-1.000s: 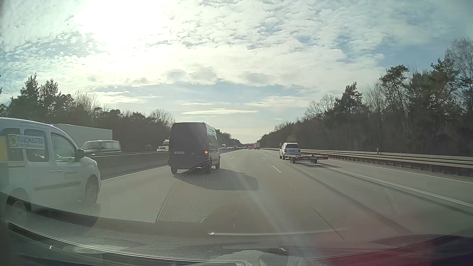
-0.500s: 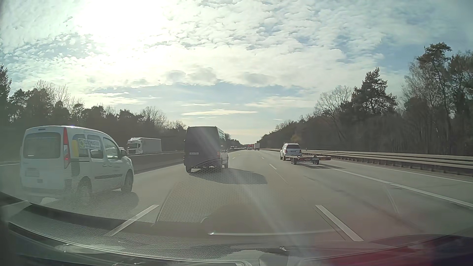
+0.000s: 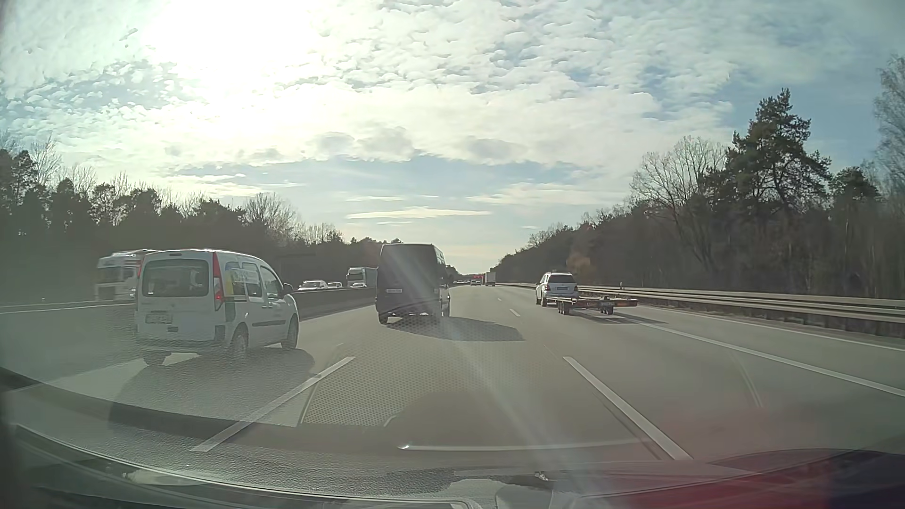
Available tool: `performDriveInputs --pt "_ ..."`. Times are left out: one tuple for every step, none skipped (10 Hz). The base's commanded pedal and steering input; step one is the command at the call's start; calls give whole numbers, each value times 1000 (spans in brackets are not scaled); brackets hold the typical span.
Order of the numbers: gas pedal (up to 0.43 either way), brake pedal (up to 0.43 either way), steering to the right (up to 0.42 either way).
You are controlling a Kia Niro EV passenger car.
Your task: Follow the waypoints while adhering to traffic rules and regulations
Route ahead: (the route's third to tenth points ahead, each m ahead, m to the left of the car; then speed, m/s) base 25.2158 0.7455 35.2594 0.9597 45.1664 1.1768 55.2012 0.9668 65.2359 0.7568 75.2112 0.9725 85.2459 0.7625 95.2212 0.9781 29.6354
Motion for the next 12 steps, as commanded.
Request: performDriveInputs --pt "287 0 -1" --pt "287 0 -1" --pt "287 0 -1" --pt "287 0 -1" --pt "287 0 -1" --pt "287 0 -2" --pt "287 0 -2" --pt "287 0 -3" --pt "287 0 -3" --pt "287 0 -3" --pt "287 0 -3" --pt "287 0 -3"
